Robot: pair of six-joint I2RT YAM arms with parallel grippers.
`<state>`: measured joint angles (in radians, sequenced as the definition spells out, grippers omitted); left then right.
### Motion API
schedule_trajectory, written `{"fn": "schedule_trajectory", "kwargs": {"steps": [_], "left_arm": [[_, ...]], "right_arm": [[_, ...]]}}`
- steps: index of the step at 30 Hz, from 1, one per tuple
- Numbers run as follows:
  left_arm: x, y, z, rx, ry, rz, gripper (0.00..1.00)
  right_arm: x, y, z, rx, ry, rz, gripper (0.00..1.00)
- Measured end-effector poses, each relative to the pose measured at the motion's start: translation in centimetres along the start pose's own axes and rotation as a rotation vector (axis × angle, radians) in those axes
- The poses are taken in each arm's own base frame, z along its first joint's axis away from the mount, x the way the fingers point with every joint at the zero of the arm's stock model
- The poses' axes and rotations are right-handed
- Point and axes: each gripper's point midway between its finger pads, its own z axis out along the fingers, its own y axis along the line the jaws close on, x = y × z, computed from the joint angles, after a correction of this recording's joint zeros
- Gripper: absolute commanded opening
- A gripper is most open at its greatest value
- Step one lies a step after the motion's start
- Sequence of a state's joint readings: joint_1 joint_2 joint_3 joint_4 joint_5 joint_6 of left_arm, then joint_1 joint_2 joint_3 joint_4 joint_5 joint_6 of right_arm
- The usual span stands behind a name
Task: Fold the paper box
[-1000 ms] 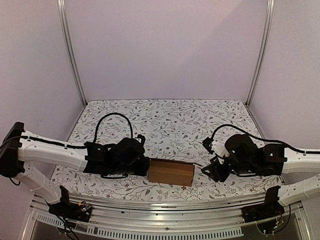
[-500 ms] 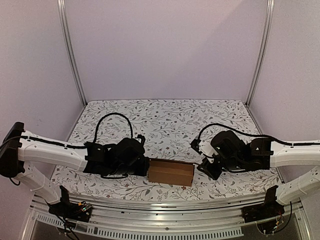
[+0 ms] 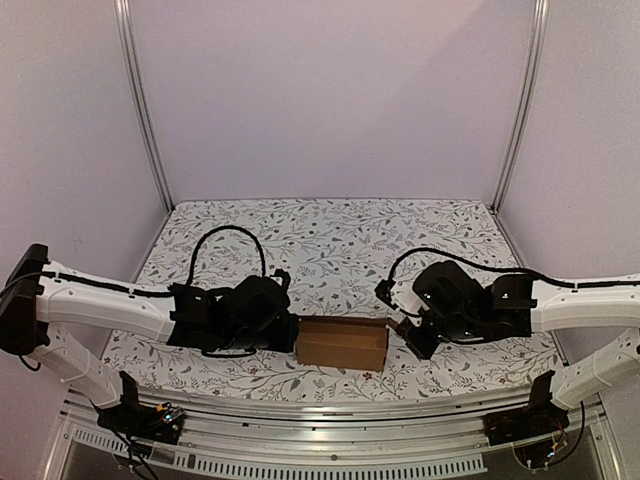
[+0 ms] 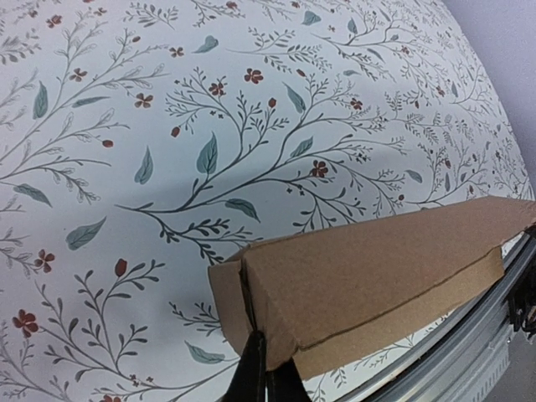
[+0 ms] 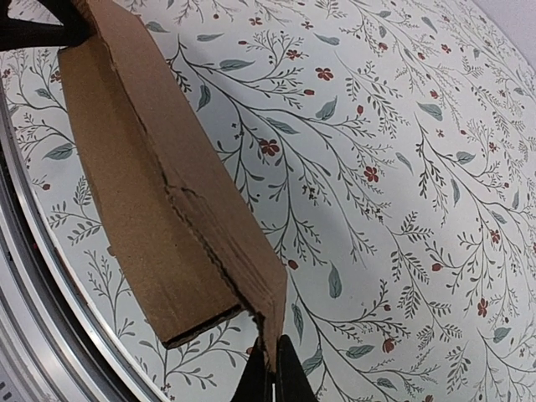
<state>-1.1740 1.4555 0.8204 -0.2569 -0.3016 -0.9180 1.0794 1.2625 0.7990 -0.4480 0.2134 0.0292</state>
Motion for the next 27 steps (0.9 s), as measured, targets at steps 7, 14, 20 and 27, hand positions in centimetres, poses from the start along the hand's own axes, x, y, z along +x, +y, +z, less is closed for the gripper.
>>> {"fn": "schedule_trajectory", "kwargs": {"steps": [7, 14, 20, 27], "left_arm": [[-0.1, -0.1, 0.0, -0.016, 0.001, 0.002, 0.0], [-0.2, 0.0, 0.1, -0.044, -0.003, 0.007, 0.0], [-0.2, 0.0, 0.1, -0.054, -0.008, 0.009, 0.0], [-0.2, -0.1, 0.1, -0.073, -0.013, 0.022, 0.0]], "right_arm": [[-0.3, 0.4, -0.2, -0.023, -0.002, 0.054, 0.0], [-1.0, 1.2, -0.6, -0.072, -0.009, 0.17, 0.0], [-1.2, 2.0, -0.6, -0.103, -0.005, 0.282, 0.0], [-1.9, 2.3, -0.2, -0.117, -0.019, 0.417, 0.0]]}}
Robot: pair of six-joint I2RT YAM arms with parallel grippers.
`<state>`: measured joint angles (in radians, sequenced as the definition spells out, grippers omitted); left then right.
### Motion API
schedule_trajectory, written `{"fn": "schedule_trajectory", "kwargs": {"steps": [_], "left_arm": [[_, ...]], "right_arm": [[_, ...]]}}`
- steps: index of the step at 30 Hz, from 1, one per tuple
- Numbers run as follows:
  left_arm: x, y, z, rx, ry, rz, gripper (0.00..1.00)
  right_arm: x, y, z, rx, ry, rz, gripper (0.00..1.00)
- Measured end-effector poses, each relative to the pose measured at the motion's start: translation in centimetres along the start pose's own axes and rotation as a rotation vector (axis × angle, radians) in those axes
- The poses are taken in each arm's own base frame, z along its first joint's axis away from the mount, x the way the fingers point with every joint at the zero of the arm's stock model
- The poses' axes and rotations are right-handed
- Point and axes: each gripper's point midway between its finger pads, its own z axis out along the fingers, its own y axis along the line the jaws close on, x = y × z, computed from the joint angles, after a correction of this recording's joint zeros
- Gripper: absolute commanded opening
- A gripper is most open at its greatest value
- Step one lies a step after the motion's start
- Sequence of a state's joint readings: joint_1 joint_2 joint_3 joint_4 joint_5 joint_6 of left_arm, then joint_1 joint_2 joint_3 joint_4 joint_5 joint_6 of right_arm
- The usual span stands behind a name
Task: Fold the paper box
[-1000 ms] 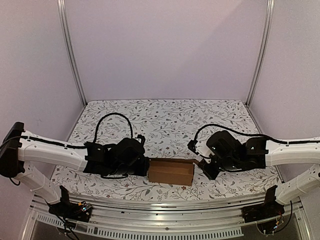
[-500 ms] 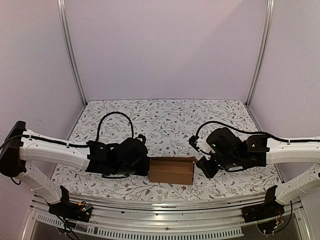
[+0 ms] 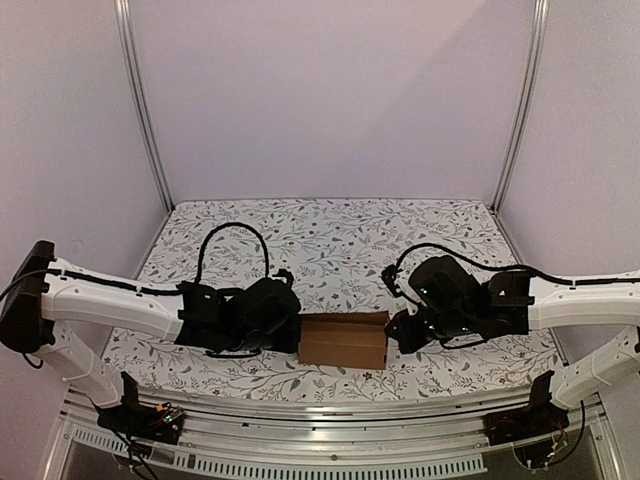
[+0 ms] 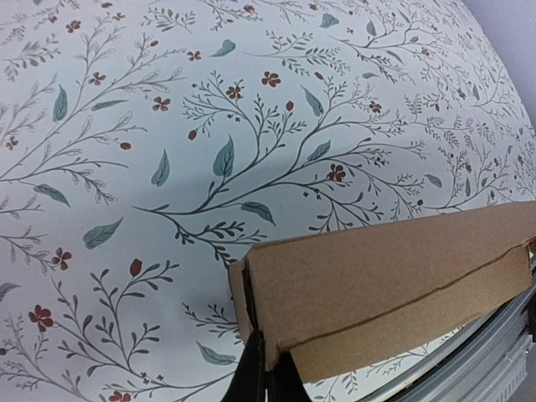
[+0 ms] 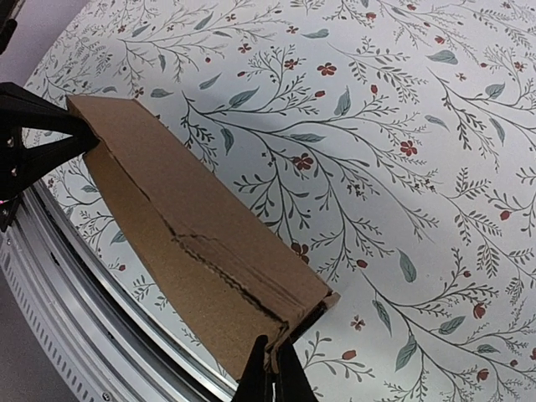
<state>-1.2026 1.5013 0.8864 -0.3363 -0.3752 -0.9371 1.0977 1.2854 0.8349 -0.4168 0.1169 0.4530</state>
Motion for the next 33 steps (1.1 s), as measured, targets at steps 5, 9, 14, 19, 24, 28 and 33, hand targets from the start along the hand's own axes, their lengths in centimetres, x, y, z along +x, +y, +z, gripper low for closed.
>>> {"fn": "schedule_trajectory", "kwargs": {"steps": [5, 9, 14, 19, 24, 28, 33], "left_arm": [[0.0, 0.0, 0.0, -0.011, -0.006, 0.004, 0.0], [0.0, 0.0, 0.0, -0.014, -0.009, 0.003, 0.0], [0.1, -0.1, 0.0, -0.013, -0.009, 0.001, 0.0], [0.1, -0.1, 0.0, -0.012, -0.01, -0.011, 0.0], [0.1, -0.3, 0.1, -0.014, -0.012, -0.021, 0.0], [0.0, -0.4, 0.1, -0.015, -0.013, -0.024, 0.0], [0.0, -0.5, 0.2, -0.016, -0.014, -0.029, 0.0]], "right_arm": [[-0.4, 0.2, 0.0, -0.008, -0.017, 0.079, 0.0], [-0.5, 0.1, 0.1, 0.002, -0.021, 0.113, 0.0], [0.0, -0.3, 0.6, 0.044, -0.016, 0.116, 0.0], [0.2, -0.4, 0.7, 0.081, -0.025, 0.122, 0.0], [0.7, -0.6, 0.6, 0.124, -0.031, 0.134, 0.0], [1.1, -0.9, 0.5, 0.159, -0.031, 0.145, 0.0], [1.3, -1.2, 0.3, 0.181, -0.037, 0.168, 0.0]]}}
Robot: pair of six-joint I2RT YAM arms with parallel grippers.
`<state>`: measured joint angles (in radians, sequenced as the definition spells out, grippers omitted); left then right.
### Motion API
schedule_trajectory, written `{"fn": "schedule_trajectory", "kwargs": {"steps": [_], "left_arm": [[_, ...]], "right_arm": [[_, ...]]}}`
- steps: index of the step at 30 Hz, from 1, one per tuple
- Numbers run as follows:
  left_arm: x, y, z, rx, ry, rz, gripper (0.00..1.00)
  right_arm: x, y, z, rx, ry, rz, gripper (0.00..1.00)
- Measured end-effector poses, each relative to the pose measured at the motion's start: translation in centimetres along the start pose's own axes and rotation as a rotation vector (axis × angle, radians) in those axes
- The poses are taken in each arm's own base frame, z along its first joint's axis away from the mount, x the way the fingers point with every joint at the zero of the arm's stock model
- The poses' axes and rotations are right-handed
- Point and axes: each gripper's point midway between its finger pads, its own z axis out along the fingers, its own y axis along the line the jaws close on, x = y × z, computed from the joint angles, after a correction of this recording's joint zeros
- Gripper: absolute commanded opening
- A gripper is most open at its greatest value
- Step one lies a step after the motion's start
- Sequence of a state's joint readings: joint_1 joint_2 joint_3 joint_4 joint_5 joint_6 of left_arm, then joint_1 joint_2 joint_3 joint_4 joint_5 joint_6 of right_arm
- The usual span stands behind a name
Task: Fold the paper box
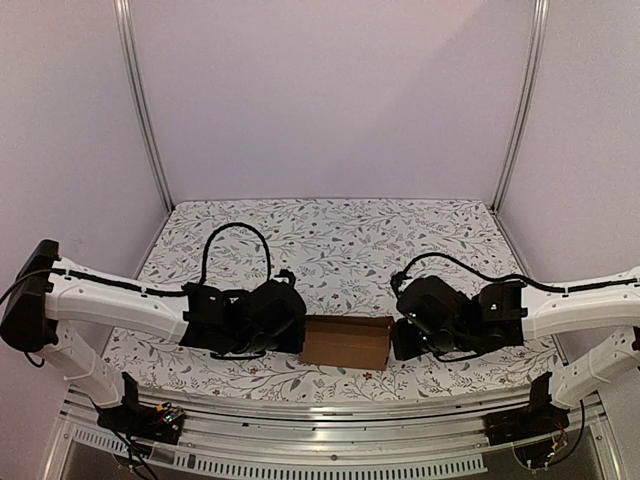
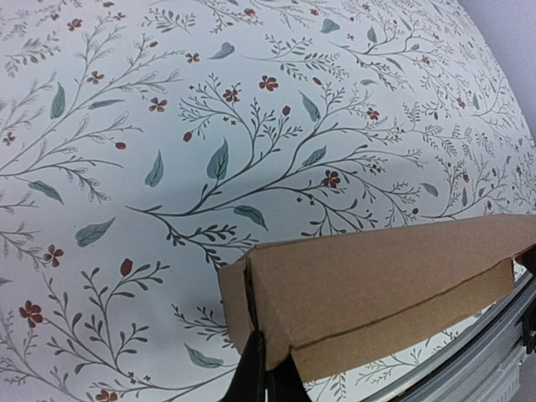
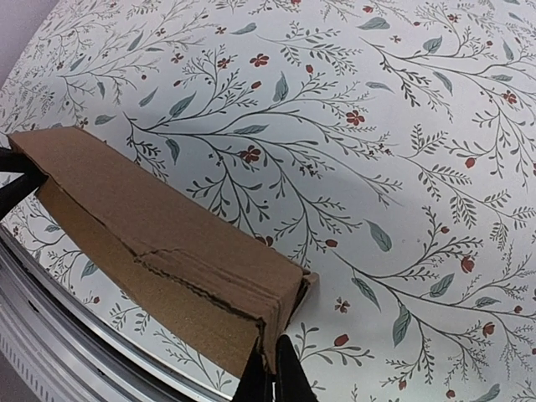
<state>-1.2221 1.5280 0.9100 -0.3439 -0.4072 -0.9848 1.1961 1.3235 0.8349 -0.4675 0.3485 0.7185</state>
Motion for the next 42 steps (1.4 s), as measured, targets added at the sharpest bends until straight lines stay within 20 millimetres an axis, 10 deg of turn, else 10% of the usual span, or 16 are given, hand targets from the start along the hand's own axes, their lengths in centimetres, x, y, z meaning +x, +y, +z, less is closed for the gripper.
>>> {"fn": "schedule_trajectory", "kwargs": {"steps": [42], "left_arm": [[0.12, -0.02, -0.13, -0.015, -0.015, 0.001, 0.0]], "right_arm": [[-0.14, 0.91, -0.09, 0.058, 0.004, 0.041, 0.0]]}}
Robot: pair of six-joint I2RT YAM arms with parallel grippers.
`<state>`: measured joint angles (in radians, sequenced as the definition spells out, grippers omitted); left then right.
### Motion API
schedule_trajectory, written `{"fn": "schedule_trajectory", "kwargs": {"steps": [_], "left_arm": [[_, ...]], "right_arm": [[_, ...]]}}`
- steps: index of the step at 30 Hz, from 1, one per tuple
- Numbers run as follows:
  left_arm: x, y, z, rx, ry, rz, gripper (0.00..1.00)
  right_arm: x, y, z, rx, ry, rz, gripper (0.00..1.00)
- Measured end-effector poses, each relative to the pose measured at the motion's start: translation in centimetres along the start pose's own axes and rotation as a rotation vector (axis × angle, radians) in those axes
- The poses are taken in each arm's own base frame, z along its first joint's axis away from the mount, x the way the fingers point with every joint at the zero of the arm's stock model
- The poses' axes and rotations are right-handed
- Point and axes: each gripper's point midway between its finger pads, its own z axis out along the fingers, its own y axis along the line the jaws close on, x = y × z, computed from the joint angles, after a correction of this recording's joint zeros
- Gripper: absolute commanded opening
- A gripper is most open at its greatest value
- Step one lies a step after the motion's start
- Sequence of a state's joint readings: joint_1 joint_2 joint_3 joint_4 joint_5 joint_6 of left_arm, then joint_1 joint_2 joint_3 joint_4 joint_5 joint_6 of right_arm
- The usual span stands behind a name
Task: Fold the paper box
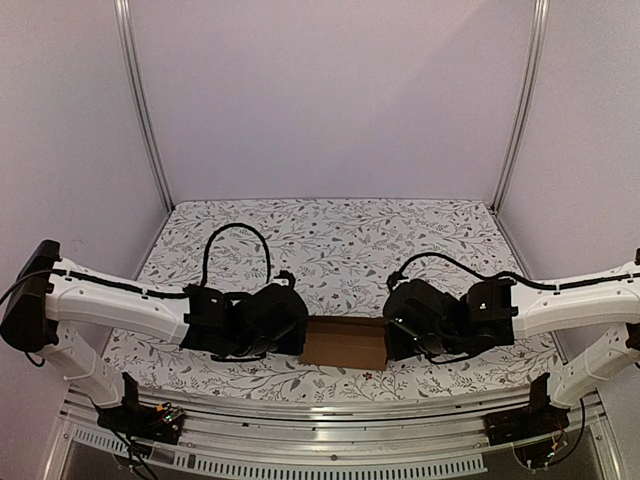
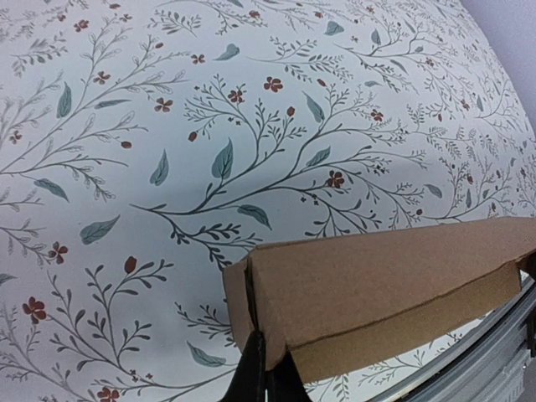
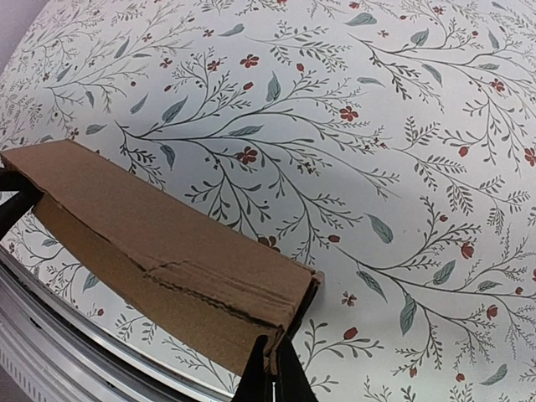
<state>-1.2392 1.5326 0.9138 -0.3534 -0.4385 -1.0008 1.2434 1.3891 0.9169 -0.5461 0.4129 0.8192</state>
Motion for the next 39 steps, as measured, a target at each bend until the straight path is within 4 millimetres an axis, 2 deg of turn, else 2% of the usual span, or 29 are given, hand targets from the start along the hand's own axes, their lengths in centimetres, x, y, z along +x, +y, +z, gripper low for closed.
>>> {"fn": "schedule_trajectory", "kwargs": {"steps": [30, 36, 39], "left_arm": [[0.0, -0.2, 0.0, 0.0, -0.003, -0.003, 0.0], [0.1, -0.2, 0.0, -0.002, -0.005, -0.001, 0.0], [0.1, -0.2, 0.0, -0.002, -0.007, 0.0, 0.0]], "right_arm": [[1.0, -0.2, 1.1, 0.106, -0.063, -0.002, 0.0], [1.2, -0.2, 1.1, 0.114, -0.07, 0.005, 0.23], [1.1, -0.5, 1.0, 0.128, -0.072, 0.001, 0.27]]}}
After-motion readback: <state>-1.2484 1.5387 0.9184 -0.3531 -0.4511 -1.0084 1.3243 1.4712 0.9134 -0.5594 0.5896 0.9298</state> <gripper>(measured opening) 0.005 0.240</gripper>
